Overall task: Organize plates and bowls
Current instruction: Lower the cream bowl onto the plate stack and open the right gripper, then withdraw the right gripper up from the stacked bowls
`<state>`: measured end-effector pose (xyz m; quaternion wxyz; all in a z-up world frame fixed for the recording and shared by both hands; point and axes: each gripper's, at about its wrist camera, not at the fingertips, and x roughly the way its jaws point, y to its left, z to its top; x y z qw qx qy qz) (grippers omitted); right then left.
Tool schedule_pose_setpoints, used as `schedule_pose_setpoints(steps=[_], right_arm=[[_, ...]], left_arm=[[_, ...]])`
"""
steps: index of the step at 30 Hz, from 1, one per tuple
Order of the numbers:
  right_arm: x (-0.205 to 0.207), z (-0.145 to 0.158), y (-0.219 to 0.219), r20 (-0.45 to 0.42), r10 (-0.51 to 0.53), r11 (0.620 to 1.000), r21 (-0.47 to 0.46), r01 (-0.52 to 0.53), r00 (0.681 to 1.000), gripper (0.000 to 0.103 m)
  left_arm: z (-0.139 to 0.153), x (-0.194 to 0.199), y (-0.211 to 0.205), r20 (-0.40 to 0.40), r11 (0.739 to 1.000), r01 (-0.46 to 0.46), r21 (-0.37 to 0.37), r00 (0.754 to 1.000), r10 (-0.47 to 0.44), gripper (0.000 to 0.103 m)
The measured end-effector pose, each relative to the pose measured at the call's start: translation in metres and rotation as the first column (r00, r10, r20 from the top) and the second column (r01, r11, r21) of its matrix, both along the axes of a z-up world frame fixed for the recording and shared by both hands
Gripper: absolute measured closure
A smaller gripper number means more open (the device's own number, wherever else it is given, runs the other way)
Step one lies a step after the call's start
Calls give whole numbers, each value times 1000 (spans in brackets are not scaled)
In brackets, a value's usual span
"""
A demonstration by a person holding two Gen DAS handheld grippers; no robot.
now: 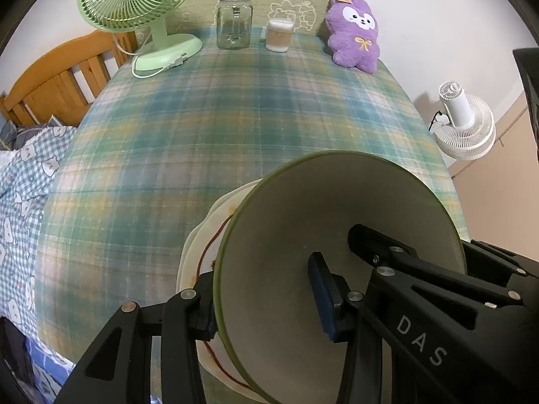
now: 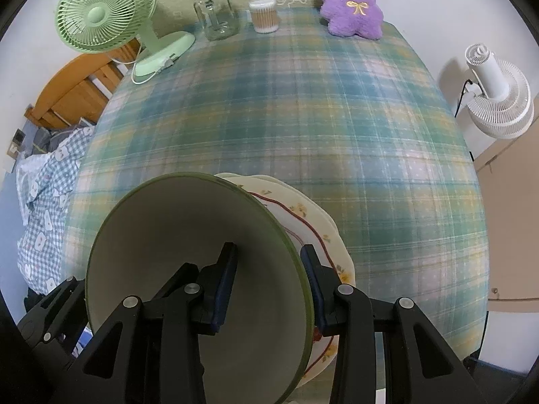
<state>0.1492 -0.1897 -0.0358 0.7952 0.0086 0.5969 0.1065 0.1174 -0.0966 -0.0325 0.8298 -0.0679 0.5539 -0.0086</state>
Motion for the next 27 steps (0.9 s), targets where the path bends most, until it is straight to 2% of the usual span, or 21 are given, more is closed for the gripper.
schedule_pose_setpoints(steps=[7, 12, 13, 15, 16, 17, 21, 27], right_arm=[[0, 0, -4, 3, 1, 1000, 12, -1, 1000, 60], [-3, 4, -2, 19, 18, 1000, -15, -17, 1000, 59], [-3, 3, -4, 14, 12, 1000, -20, -12, 1000, 57], [-3, 3, -8, 11, 2, 1000, -15, -1, 1000, 38], [-4, 4, -10, 14, -5, 1000, -18, 5, 1000, 28], [-4, 5, -12, 20, -10, 1000, -27, 11, 1000, 25], [-6, 11, -14, 37, 1, 1000, -15, 0, 999, 22], [-14, 28, -11, 92, 23, 1000, 16, -25, 996, 22]], left_arm=[[0, 1, -2, 6, 1000, 11, 4, 1000, -11, 58], [1, 0, -6, 2, 1000, 29, -5, 1000, -29, 41], [1, 0, -7, -2, 1000, 31, -2, 1000, -31, 39], [1, -1, -8, -7, 1000, 29, 4, 1000, -29, 29], [2, -2, -9, -4, 1000, 26, 5, 1000, -26, 28], [4, -2, -8, 1, 1000, 20, 13, 1000, -20, 26], [7, -5, -4, 8, 1000, -8, 5, 1000, 8, 19], [22, -15, -1, 55, 998, -43, 42, 998, 41, 16]])
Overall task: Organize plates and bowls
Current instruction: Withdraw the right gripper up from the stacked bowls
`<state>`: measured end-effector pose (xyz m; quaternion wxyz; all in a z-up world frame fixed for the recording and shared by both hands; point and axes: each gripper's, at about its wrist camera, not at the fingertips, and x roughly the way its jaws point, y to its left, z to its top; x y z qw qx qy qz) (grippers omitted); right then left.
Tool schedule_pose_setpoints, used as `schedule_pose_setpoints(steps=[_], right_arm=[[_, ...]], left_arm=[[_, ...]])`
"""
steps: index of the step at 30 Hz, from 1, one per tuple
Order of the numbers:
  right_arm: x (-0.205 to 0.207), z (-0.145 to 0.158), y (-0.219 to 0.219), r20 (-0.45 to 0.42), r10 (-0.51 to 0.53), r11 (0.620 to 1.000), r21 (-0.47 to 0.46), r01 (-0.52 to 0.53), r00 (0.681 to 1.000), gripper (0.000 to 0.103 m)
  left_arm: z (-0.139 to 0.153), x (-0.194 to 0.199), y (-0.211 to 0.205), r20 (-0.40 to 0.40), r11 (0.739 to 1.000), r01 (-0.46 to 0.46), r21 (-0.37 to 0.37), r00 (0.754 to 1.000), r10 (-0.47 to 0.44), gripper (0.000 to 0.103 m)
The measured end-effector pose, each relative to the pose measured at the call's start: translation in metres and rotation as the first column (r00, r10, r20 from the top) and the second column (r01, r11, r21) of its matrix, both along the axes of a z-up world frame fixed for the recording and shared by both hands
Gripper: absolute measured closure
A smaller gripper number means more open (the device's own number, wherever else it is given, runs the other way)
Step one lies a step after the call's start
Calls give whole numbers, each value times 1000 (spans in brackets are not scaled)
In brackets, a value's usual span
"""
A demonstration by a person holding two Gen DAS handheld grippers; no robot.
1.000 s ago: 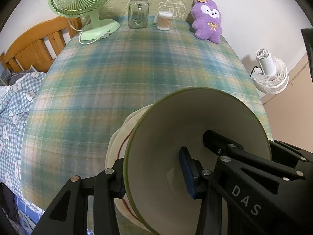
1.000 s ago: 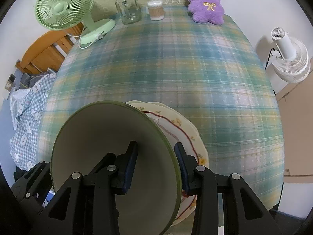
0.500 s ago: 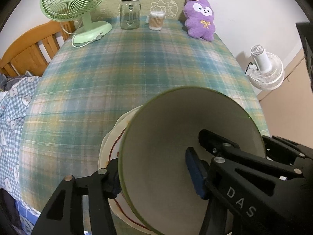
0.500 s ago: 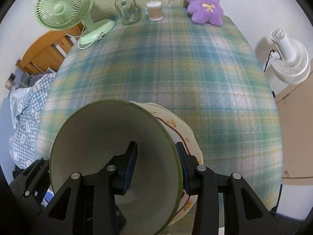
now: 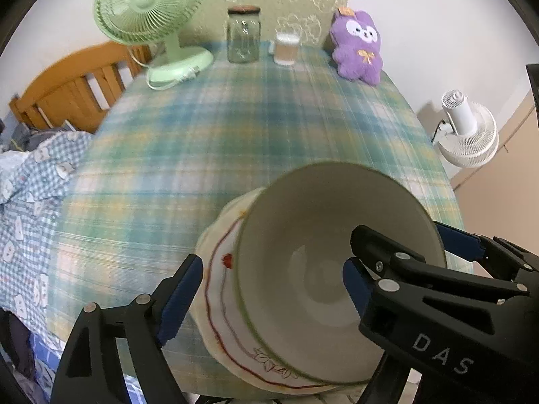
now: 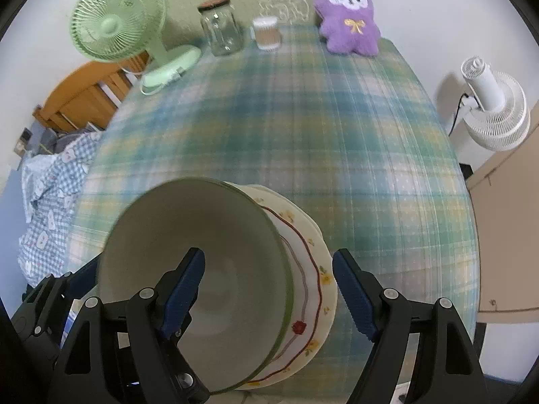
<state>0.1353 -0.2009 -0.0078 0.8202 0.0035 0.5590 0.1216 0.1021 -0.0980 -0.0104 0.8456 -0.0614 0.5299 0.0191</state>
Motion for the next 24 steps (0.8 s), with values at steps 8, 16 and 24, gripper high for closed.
schedule_pose_setpoints(steps=[8, 16, 24], right_arm=[[-22, 34, 14, 117, -65, 997, -30, 69, 991, 22], [-56, 66, 42, 233, -163, 984, -36, 176, 959, 22], [-96, 85, 74, 344, -208, 973, -27, 231, 916, 22]], left_arm=[[27, -17, 18, 115, 999, 31, 32, 993, -34, 16], [55, -36, 62, 226, 996, 80, 48, 970, -89, 12], [69, -61, 101, 318, 990, 114, 81, 939, -134, 12]])
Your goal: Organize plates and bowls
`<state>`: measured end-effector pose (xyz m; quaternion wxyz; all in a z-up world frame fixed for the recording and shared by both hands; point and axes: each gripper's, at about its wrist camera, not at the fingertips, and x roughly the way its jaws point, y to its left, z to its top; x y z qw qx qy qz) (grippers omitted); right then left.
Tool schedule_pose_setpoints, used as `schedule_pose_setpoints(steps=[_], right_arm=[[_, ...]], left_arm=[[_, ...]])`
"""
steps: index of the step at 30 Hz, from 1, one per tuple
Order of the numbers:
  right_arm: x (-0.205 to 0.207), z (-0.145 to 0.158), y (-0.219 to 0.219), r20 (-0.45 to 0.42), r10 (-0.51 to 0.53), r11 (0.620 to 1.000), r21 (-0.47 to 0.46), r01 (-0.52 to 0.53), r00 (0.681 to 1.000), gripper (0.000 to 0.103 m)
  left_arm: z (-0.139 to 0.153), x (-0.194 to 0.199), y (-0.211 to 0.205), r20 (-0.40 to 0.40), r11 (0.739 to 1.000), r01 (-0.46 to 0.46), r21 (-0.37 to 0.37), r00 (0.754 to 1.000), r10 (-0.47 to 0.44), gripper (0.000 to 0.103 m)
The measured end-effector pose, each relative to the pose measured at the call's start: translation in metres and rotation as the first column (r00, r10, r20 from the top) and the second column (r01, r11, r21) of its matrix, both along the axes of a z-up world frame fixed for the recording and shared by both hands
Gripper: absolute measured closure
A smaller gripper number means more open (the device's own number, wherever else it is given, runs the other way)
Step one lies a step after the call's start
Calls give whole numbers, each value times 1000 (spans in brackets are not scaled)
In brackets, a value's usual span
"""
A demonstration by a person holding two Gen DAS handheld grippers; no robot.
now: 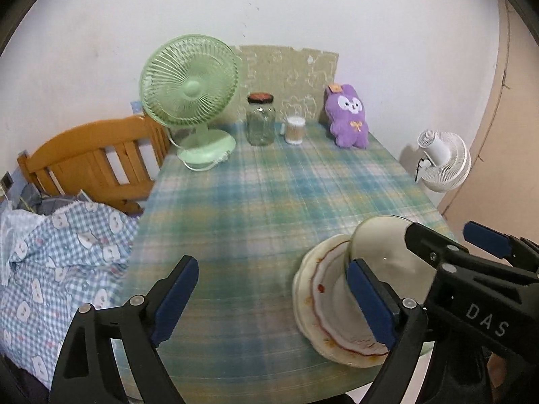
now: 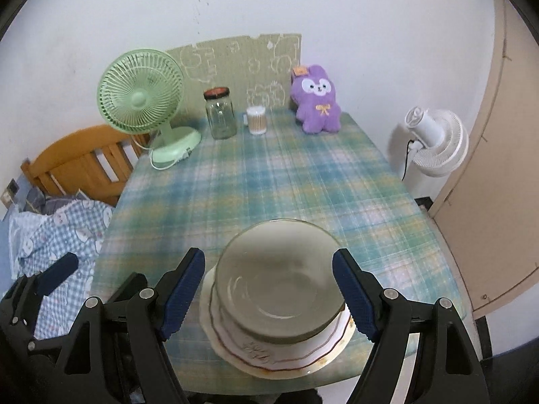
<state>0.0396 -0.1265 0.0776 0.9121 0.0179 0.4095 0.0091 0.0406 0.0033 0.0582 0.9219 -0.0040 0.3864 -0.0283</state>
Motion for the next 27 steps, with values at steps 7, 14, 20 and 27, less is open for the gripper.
schedule_pose_setpoints(steps=[7, 14, 20, 27], right_arm=[[-30, 0, 15, 68, 14, 1000, -9, -14, 998, 18], [-58, -14, 12, 151, 33, 999, 6, -34, 988, 12], [-82, -31, 9, 192, 30, 999, 15, -33, 981, 11], [-107, -47, 4, 220, 14, 1000, 17, -18, 975, 9]], left_arm=[[0, -30, 17, 90, 999, -27, 46, 996, 23, 7], [-14, -57, 32, 147, 996, -79, 32, 986, 74, 5], [-29, -81, 36, 179, 994, -107, 36, 979, 99, 3], [-43, -106, 40, 215, 989, -135, 57, 969, 120, 1]])
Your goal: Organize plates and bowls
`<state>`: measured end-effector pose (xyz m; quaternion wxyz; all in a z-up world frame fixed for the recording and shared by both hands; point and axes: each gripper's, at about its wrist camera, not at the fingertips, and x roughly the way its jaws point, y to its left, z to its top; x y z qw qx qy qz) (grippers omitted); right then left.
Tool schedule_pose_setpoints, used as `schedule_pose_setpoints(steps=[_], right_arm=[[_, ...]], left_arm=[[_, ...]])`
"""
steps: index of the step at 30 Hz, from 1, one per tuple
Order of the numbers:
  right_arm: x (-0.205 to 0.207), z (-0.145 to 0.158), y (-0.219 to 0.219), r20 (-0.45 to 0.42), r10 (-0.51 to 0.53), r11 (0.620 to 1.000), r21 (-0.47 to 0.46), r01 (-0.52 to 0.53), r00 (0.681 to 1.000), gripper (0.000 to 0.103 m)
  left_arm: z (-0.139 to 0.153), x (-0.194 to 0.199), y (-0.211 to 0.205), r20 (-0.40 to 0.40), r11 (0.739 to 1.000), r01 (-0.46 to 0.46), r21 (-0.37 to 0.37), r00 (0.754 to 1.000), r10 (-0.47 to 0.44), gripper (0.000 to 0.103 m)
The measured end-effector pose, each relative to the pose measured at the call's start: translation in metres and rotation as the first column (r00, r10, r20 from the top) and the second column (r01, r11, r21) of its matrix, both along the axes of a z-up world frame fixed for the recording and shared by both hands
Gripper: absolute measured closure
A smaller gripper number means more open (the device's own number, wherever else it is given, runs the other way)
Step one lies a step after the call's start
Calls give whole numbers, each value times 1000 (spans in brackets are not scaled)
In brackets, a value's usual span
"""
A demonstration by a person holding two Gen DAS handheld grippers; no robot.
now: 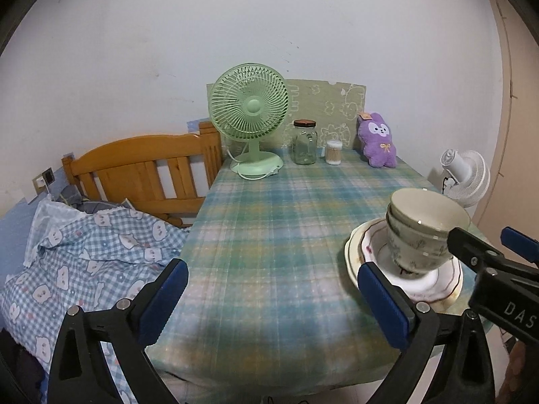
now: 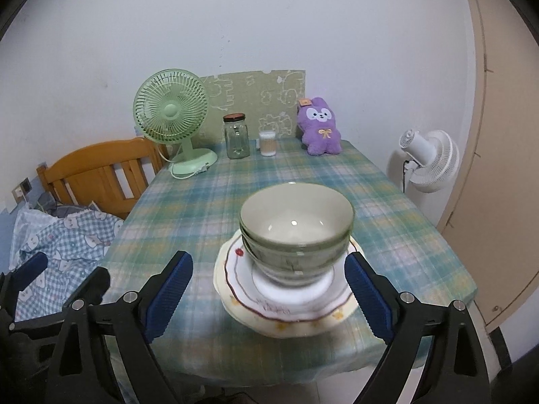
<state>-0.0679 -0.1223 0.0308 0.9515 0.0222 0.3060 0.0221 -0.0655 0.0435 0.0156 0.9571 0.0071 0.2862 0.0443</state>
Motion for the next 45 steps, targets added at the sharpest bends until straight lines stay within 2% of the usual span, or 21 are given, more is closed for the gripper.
schedule_pose_setpoints(steps=[10, 45], right_arm=[[-18, -6, -6, 21, -2, 1000, -3, 2, 1000, 9], [-22, -6, -9, -16, 39, 999, -35, -40, 999, 9]], left_arm=[[-5, -20, 3, 23, 1000, -13, -26, 1000, 14, 1], [0, -24, 3, 11, 996, -57, -75, 998, 58, 0]])
